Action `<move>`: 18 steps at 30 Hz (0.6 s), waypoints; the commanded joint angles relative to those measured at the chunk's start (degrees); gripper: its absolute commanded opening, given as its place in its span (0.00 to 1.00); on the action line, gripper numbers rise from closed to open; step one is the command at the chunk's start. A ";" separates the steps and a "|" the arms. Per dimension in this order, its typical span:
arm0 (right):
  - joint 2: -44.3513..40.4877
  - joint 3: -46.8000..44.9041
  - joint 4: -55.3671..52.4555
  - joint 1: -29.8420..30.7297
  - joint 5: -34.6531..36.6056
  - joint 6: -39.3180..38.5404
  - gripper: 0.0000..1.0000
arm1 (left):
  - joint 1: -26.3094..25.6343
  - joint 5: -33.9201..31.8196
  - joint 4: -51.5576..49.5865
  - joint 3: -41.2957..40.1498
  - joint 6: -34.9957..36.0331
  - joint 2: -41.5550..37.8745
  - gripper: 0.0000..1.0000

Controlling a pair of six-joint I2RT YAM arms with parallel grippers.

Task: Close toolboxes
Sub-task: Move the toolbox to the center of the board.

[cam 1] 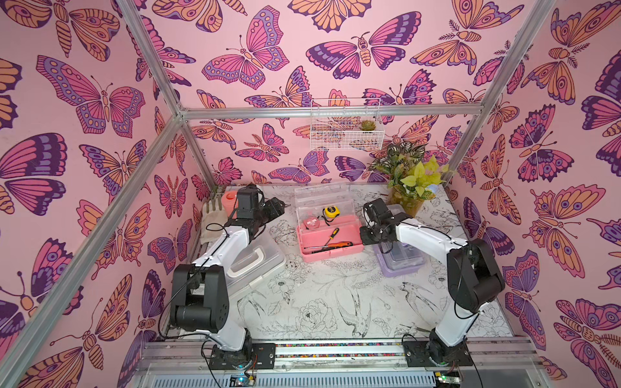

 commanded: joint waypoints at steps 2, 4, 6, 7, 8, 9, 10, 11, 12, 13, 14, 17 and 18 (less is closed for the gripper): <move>0.54 -0.05 -2.44 -0.43 -1.96 -2.91 0.03 | 1.02 4.01 -1.35 6.04 0.96 5.65 0.66; 1.02 -0.04 -2.00 -0.25 -3.25 -4.83 0.00 | 0.98 4.85 -2.68 8.65 1.63 8.31 0.66; 1.48 -0.04 -1.64 0.18 -3.39 -6.74 0.00 | 0.99 5.26 -3.84 11.11 2.50 11.09 0.66; 1.60 -0.15 -1.44 0.43 -3.13 -7.31 0.00 | 0.98 5.30 -4.35 12.12 2.74 12.23 0.66; 1.69 -0.14 -1.25 0.78 -2.99 -8.09 0.00 | 1.03 5.73 -5.10 13.68 3.14 13.85 0.66; 1.69 -0.09 -1.07 1.01 -2.94 -8.72 0.00 | 1.05 6.24 -6.01 15.40 3.32 15.53 0.66; 1.65 -0.21 -0.82 1.22 -2.97 -9.25 0.00 | 1.00 6.61 -6.83 16.75 3.41 16.95 0.66; 1.54 -0.39 -0.46 1.48 -3.25 -10.28 0.00 | 1.00 7.03 -7.60 18.05 3.41 18.36 0.65; 1.39 -0.63 0.05 1.83 -3.05 -11.23 0.00 | 1.02 7.29 -8.15 19.12 3.34 19.62 0.65; 1.18 -0.81 0.40 2.09 -2.79 -11.96 0.00 | 1.03 7.35 -8.47 19.73 3.24 20.58 0.65; 1.09 -0.86 0.59 2.30 -2.56 -12.55 0.00 | 1.02 7.04 -8.69 20.23 3.15 21.53 0.65; 1.57 -0.04 -0.62 2.28 -1.37 -12.76 0.00 | 1.03 5.76 -10.10 21.70 3.14 23.82 0.63; 1.92 0.33 -1.15 2.30 -1.30 -12.80 0.00 | 1.06 5.35 -10.74 22.10 3.10 24.60 0.61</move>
